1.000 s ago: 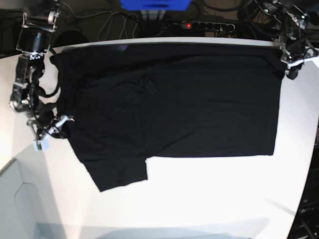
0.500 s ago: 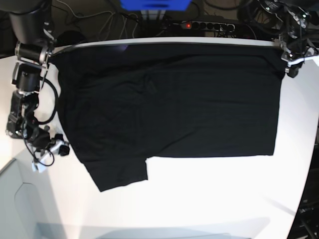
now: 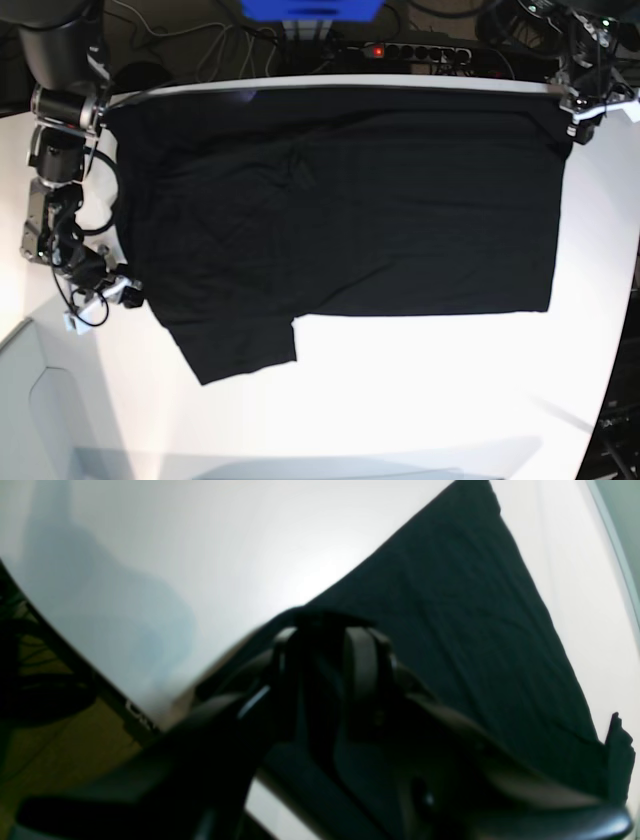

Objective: Fold the T-shirt properly
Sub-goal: 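Release and move the right gripper along the shirt side to the hem corner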

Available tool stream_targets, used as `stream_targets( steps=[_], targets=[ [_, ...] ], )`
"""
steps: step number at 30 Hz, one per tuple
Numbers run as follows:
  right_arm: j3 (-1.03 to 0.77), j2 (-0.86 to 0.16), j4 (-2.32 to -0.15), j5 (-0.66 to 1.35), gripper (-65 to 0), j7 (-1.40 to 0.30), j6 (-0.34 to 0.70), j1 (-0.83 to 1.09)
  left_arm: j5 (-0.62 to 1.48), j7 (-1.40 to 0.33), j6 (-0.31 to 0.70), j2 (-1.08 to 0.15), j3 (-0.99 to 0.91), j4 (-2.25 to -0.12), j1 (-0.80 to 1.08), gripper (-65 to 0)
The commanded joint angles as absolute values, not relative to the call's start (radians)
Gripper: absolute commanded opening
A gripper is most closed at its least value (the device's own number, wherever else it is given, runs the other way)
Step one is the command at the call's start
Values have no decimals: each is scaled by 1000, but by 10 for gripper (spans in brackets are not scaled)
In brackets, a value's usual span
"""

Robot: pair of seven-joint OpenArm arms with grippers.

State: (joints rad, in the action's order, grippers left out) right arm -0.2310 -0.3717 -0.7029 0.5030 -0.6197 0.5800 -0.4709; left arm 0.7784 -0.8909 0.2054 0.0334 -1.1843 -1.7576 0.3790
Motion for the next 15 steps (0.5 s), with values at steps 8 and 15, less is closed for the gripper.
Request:
stream_targets(
  steps=[8,15],
  targets=[
    [-236,-381,-671,496,-417,-624,599,-495,794,-878,206,24,-1190,-1776,383,-498],
    [-232,-380,-680,498,-417,-674,601,-476,794,-878,205,22,-1190,-1776,383,-498]
  ],
)
